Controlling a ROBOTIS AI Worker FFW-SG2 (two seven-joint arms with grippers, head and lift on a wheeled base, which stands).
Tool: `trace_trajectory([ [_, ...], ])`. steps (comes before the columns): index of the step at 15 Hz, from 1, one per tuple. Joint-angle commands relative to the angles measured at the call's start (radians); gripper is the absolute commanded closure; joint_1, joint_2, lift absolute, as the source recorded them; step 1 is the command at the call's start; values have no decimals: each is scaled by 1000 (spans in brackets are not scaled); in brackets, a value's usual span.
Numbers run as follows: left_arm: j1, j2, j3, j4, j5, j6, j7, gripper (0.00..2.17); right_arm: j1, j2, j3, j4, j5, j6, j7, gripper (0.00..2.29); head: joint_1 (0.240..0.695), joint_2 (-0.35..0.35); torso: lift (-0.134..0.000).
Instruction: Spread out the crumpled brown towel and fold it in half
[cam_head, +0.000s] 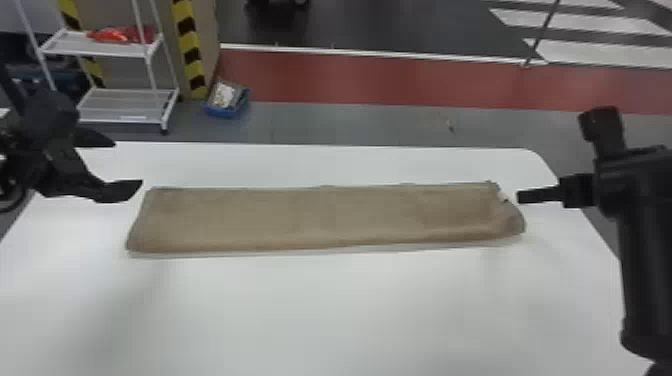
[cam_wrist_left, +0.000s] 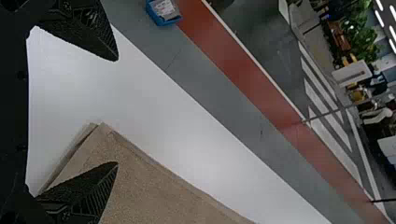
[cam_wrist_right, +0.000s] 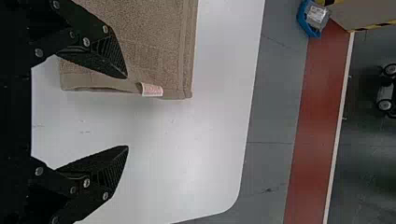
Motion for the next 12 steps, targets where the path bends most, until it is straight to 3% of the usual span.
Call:
trace_trajectory([
  [1, 83, -10, 43, -82, 90, 70, 61, 137, 20, 0, -11, -16, -5, -1, -6, 424, 693, -113, -123],
  [3, 137, -42, 68, -145, 114, 131, 102, 144, 29, 2, -34, -20, -6, 2, -32, 431, 695, -113, -123],
  [8, 190, -79, 33, -165, 109, 144, 121, 144, 17, 14, -37, -18, -34, 2, -112, 471, 695, -154, -123],
  [12, 204, -85, 6, -171, 109, 141, 130, 147, -23, 29, -28, 50, -23, -20, -155, 562, 695, -175, -123],
])
